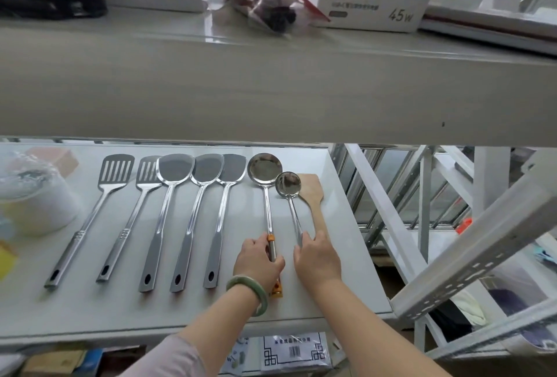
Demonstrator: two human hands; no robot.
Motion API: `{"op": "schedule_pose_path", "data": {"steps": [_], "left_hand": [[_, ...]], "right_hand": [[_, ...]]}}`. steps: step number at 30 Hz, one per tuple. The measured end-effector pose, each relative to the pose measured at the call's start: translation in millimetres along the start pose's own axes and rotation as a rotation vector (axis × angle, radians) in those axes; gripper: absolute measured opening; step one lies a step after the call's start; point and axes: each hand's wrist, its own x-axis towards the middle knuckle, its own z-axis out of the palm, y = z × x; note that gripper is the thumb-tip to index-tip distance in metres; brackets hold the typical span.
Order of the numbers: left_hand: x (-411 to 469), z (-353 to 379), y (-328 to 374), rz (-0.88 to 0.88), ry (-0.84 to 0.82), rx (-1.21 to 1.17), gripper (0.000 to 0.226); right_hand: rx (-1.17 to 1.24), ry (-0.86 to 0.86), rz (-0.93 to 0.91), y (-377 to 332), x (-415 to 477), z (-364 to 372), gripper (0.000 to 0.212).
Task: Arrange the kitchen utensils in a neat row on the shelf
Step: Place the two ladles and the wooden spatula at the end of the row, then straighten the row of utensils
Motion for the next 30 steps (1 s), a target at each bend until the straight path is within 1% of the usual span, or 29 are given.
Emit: {"op": "schedule_pose_path", "data": {"steps": [6,12,18,20,22,24,27,28,30], "left_hand": [[1.2,1.3,-0.2,-0.004,-0.018,0.064,0.062],[2.5,-0.7,-0.5,0.006,-0.039,0.086,0.063],[4.0,-1.2,3.1,0.02,-0.056,0.107,0.061],[4.9,-1.9,4.1,0.018,-0.068,0.107,0.061],[5.7,-2.5,4.5,0.016,-0.078,0.108,0.062],[5.6,-4.0,3.1,0.031,-0.076,0.074,0.065],[0.5,-16.4,-3.1,0.067,-0.051,-0.022,0.066],[-2.3,-24.5,-7.1,0.101,-0.013,-0.026,0.062],[-6.6,-45.6,-19.1,0.206,0.115,-0.037,0.051]], "right_hand": [[-0.015,-0.01,0.037,6.5,15.0,-4.4,0.027],[-0.003,-0.032,0.106,11.3,29.8,-10.1,0.026],[0.011,-0.043,0.128,13.2,31.3,-12.6,0.027],[0.051,-0.025,0.148,11.4,29.1,-11.8,0.034],[0.109,0.008,0.166,9.2,24.5,-11.0,0.052],[0.141,0.036,0.146,5.3,18.1,-11.8,0.061],[0.191,0.066,0.076,-6.7,9.4,-15.6,0.061],[0.215,0.077,0.046,-13.4,7.5,-17.3,0.06],[0.249,0.099,-0.014,-30.5,4.5,-18.9,0.057]]}}
